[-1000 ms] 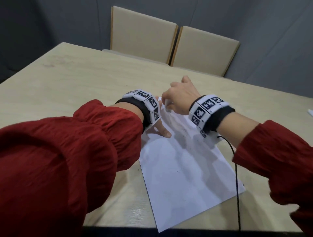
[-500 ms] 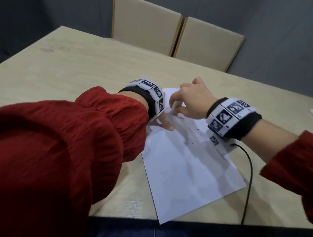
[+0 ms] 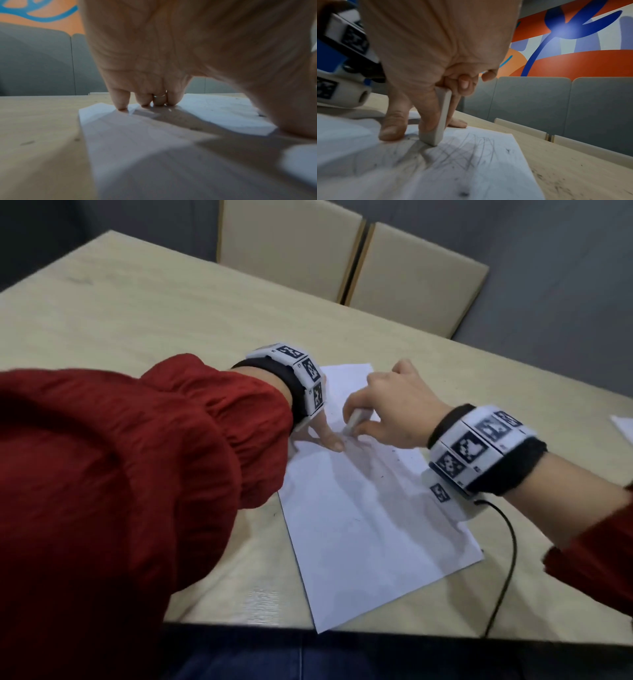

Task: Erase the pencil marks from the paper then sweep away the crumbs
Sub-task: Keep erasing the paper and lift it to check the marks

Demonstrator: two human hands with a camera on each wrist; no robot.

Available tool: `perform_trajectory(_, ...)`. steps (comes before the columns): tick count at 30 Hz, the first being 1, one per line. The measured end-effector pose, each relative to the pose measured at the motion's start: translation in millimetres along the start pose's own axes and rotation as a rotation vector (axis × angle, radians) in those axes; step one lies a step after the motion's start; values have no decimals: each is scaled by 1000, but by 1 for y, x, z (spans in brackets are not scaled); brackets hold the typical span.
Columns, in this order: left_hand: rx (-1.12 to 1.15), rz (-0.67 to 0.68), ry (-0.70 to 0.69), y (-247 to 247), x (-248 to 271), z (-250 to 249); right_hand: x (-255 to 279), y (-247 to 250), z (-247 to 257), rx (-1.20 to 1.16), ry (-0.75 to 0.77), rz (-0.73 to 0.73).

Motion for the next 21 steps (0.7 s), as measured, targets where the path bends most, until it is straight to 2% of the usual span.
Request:
perform_trajectory(3, -4, 40, 1, 1, 4, 0, -14, 6, 1, 33, -19, 7)
perform_trajectory(7, 17, -33, -31, 3, 0, 0, -50, 16, 0, 35, -63, -6)
perform_trajectory(10, 13, -59, -24, 2, -2, 0, -30, 11, 0, 58, -70, -13)
perform_trajectory(14, 53, 0, -16, 0, 0, 1, 13, 2, 3, 43, -4, 22)
perform_trajectory(18, -11, -16, -7, 3, -1, 0, -21, 11, 3, 92, -30, 20)
perform_trajectory(21, 26, -29, -17, 5, 3, 1, -41, 17, 0, 43, -82, 10)
Point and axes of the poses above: each hand's wrist, its own x-axis away from the middle knuckle, its own y-axis out of the back of the hand, z = x × y, the point moved 7 cm from there along -x, towards the middle knuckle, and after that the axes turned 6 degrees about z, right-handed, at the moved point
